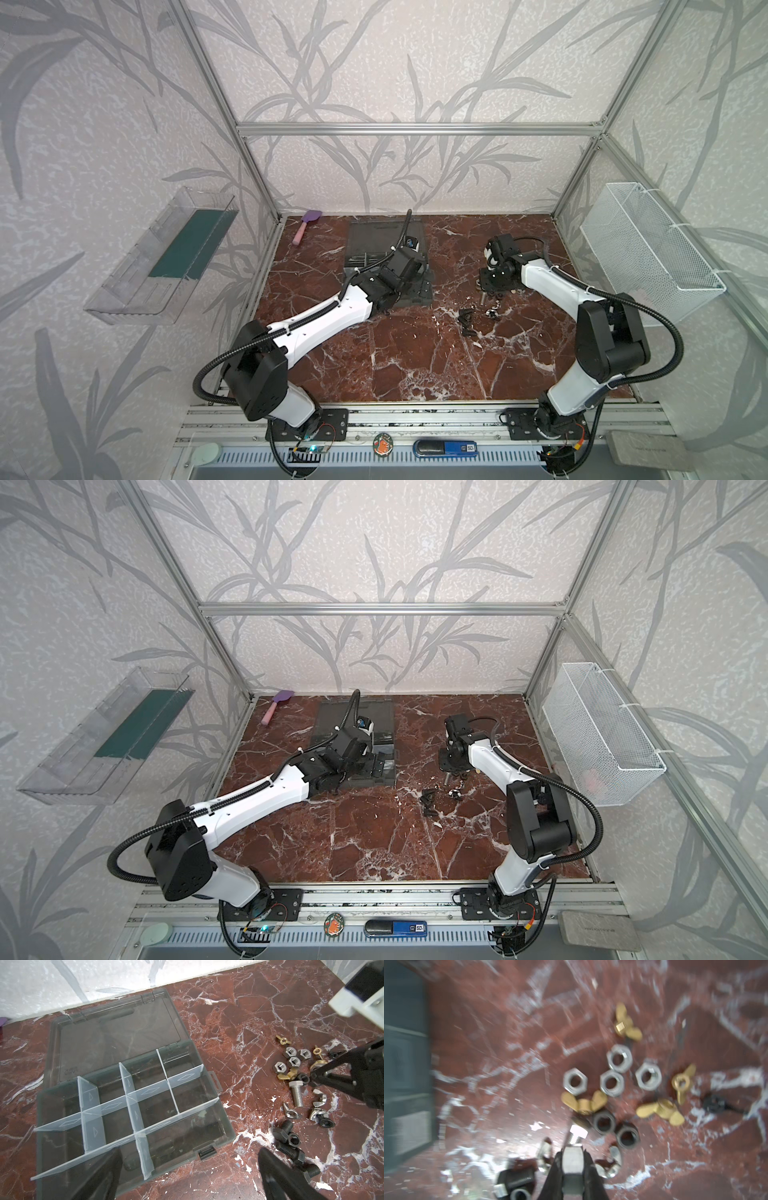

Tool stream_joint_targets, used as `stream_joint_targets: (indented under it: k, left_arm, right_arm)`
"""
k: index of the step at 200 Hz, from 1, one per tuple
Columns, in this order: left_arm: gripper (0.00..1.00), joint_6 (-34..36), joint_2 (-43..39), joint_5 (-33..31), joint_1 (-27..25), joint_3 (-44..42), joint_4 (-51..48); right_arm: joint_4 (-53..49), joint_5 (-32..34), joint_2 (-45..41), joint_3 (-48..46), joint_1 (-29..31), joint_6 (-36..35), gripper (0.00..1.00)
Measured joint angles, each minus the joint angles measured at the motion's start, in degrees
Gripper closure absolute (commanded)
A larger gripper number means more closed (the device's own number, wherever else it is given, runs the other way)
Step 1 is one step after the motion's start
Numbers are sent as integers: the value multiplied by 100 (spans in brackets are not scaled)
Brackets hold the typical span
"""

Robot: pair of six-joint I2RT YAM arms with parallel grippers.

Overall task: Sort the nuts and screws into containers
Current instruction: 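Carry the silver hex nut with the right gripper into an organizer compartment and release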

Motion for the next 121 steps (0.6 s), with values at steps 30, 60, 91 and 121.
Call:
stream_joint_targets:
  k: [30,60,91,121]
  left_arm:
    - [0,-155,-146,254,339,48,-345]
    - [0,-487,-605,1084,1012,-243,-354]
    - [0,-734,-1027,1871,1585,-901,-116]
    - [0,-813,-1045,2319,1589,-1141,7]
  right_arm:
    - [50,-282,52,579,468,17,100]
    - [162,-551,579,1318,916,42,100]
    - [223,-752,1342,1899,1344,61,100]
    - [219,-920,1904,2243,1650,157,100]
